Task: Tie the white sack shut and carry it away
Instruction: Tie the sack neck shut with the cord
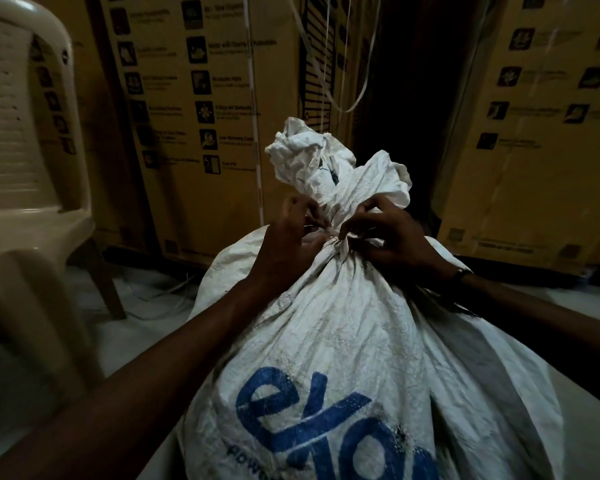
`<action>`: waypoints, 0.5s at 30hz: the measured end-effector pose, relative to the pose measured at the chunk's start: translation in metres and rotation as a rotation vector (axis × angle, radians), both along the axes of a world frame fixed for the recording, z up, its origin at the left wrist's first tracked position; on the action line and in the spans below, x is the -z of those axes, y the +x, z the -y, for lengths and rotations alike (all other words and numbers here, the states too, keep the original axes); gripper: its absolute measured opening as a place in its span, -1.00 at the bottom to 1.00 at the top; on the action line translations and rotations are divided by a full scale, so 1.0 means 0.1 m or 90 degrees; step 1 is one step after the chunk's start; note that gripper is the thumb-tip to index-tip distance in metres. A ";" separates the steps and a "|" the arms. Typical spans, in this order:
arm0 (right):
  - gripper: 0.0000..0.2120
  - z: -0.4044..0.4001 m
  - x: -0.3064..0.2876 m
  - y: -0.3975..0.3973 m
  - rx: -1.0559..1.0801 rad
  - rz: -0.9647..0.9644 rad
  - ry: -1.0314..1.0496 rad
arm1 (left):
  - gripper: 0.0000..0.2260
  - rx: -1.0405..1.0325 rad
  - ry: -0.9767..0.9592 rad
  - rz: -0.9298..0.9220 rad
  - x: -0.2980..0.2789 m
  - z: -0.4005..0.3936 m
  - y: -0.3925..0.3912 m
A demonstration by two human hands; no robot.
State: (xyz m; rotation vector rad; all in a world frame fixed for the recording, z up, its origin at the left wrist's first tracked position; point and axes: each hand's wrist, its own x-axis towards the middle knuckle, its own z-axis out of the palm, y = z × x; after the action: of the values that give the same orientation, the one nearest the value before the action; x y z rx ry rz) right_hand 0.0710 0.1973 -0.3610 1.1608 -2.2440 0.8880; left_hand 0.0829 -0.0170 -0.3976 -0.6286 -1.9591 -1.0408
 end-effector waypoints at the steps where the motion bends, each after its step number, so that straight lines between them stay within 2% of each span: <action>1: -0.79 0.00 0.00 0.00 -0.006 0.002 0.001 | -0.70 0.002 0.000 0.003 0.01 -0.01 -0.01; 6: -0.68 -0.03 -0.03 -0.03 -0.039 0.025 -0.004 | -0.62 -0.003 -0.028 0.022 0.02 0.00 -0.03; 10: -0.77 -0.05 -0.02 -0.07 -0.037 0.021 0.017 | -0.64 -0.035 -0.079 0.034 -0.03 0.01 -0.02; 15: -0.85 -0.02 -0.03 -0.04 -0.029 0.015 0.022 | -0.78 -0.051 -0.103 0.060 -0.10 0.05 -0.04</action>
State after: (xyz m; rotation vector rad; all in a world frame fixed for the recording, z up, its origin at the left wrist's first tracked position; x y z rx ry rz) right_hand 0.0674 0.1995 -0.3580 1.2281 -2.2685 0.8888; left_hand 0.0793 -0.0216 -0.3873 -0.5918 -2.1483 -0.8835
